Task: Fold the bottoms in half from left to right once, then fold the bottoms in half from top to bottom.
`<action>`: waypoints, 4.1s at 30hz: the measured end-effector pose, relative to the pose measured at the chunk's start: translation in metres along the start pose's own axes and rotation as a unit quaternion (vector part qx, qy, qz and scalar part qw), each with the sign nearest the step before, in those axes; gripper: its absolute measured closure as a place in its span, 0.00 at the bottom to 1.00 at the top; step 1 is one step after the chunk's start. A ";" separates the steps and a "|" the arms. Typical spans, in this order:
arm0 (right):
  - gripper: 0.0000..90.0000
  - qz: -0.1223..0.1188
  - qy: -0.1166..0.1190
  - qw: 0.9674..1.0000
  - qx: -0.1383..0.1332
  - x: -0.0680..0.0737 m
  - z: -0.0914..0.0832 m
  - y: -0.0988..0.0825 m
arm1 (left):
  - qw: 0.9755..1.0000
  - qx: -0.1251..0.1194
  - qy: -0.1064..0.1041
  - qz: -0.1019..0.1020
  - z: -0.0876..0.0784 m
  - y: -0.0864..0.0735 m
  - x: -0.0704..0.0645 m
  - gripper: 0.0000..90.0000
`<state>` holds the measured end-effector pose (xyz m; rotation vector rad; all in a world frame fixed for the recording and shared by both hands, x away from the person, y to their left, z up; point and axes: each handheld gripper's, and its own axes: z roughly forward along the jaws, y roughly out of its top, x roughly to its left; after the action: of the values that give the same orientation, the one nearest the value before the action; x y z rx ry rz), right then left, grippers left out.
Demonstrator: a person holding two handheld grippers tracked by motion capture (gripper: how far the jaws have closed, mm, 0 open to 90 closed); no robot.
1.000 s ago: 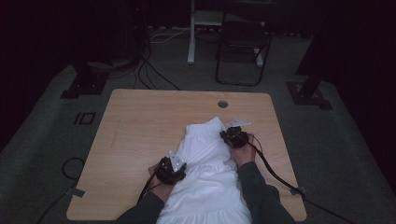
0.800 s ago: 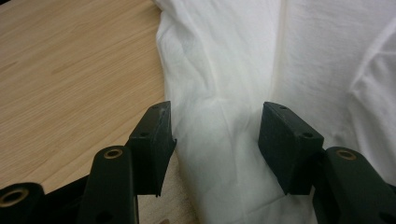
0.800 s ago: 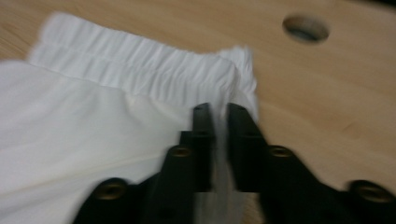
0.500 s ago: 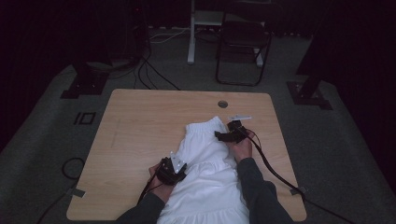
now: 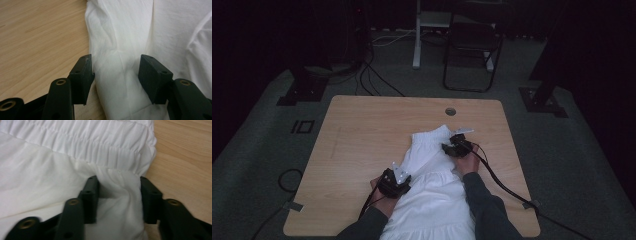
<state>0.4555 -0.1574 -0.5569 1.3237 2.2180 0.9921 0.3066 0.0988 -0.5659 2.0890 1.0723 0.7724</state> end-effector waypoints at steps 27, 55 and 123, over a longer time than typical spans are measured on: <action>0.85 0.038 0.026 0.998 -0.041 0.006 -0.003 -0.015 | 0.990 0.014 -0.113 -0.078 0.077 0.086 0.049 0.34; 0.69 0.006 -0.014 1.000 -0.027 0.014 -0.002 -0.010 | 0.993 0.036 -0.097 -0.057 0.097 0.075 0.040 0.26; 0.92 -0.113 0.150 0.981 -0.043 0.084 -0.126 -0.075 | 0.979 0.032 -0.200 0.029 -0.066 0.004 0.003 0.87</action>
<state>0.2899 -0.1551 -0.5220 0.9088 2.4446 1.2508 0.2610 0.1181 -0.5221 2.2138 0.8256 0.3217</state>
